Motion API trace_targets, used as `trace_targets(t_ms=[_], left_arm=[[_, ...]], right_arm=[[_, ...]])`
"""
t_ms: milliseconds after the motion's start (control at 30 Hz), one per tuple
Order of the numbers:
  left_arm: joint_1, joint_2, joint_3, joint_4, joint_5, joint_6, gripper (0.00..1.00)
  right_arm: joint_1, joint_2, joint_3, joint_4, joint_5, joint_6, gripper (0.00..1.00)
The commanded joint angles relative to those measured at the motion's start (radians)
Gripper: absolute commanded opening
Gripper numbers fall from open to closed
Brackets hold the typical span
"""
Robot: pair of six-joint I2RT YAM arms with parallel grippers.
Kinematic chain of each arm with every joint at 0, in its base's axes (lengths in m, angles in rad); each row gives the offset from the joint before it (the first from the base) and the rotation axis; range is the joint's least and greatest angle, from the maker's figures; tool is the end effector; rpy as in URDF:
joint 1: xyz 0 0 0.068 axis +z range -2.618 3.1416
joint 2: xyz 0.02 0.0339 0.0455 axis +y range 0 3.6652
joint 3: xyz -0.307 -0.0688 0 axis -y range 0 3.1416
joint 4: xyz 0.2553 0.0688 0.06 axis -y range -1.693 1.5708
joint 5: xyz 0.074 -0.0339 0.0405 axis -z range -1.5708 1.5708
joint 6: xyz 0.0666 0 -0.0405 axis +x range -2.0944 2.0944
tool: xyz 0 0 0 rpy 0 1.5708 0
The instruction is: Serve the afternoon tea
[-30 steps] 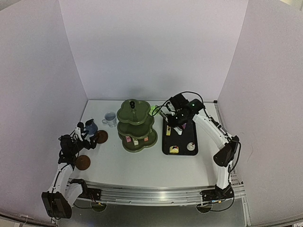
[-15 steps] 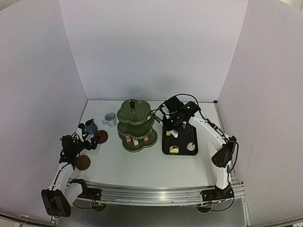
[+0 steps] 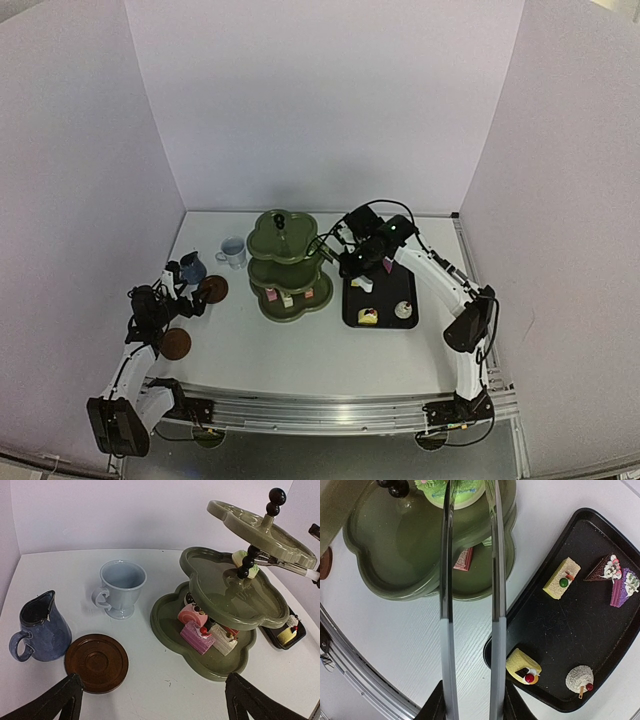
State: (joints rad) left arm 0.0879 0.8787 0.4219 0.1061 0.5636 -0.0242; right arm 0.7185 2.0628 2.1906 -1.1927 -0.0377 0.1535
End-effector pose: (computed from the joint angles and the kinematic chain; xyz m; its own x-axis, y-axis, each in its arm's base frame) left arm 0.2044 -0.0177 0.2463 -0.3524 -0.0516 -0.9344 0.4172 0.8851 -0.2062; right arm 0.3587 0.3170 0.3532 -0.7534 -0.4559 -0.4738 -0.5630 0.8196 0.1067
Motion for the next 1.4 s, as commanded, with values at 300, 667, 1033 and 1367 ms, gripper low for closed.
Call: trace_targets(t_ms=[300, 667, 1033, 1367], left_arm=[[-0.001, 0.006, 0.011, 0.030, 0.001, 0.010, 0.99], [-0.001, 0.011, 0.011, 0.031, 0.016, 0.005, 0.99], [-0.001, 0.008, 0.012, 0.029, 0.021, 0.001, 0.99], [-0.001, 0.012, 0.010, 0.041, 0.026, -0.012, 0.99]], right_arm=[[0.004, -0.052, 0.037, 0.034, 0.010, 0.017, 0.31], [0.003, -0.107, -0.027, 0.086, 0.018, 0.043, 0.31], [0.002, -0.172, -0.089, 0.116, 0.109, 0.079, 0.31], [-0.025, -0.262, -0.162, 0.132, 0.274, 0.186, 0.31]])
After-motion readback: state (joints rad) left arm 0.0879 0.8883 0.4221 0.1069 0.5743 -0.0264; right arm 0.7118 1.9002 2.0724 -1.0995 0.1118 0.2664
